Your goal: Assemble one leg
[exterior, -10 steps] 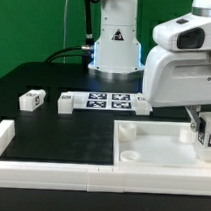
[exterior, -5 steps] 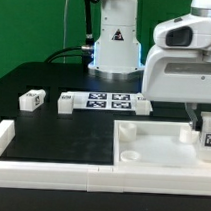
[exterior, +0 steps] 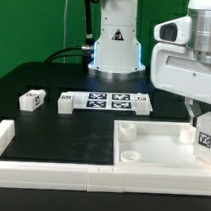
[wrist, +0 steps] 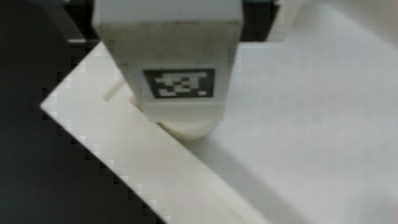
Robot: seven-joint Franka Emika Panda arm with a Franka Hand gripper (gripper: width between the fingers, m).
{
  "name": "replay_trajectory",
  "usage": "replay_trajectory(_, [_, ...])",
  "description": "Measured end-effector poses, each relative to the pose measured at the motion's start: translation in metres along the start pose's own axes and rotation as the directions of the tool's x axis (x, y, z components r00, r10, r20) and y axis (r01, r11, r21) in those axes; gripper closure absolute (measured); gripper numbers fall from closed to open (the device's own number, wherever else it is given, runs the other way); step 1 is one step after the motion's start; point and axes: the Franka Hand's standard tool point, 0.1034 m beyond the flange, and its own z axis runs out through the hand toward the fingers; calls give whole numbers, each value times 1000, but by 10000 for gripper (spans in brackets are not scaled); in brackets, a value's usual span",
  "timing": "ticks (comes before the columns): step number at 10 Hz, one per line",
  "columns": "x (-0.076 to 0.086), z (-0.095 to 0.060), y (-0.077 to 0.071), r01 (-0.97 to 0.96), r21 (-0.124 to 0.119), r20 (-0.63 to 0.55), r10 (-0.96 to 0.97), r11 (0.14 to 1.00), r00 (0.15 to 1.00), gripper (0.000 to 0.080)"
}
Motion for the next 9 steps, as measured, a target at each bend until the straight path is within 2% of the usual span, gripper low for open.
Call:
replay_trajectory(3, [-2, 0, 0, -319, 0, 7, 319, 948, 948, 508])
replay_trajectory(4, [-2, 0, 0, -344, 1, 7, 344, 939, 939, 507])
replay_trajectory(5, [-4, 0, -2, -353, 3, 16, 353, 936, 935, 402])
replay_trajectory(6, [-4, 0, -2, -331, 4, 16, 330, 944, 944, 265])
replay_trajectory(7, [-6, 0, -2, -302, 4, 15, 302, 953, 953, 265])
replay_trajectory(8, [-10, 0, -4, -190, 6, 17, 190, 982, 982, 171])
replay_trajectory(9, [-11, 0, -3, 13, 8, 16, -13, 1000, 1000, 156])
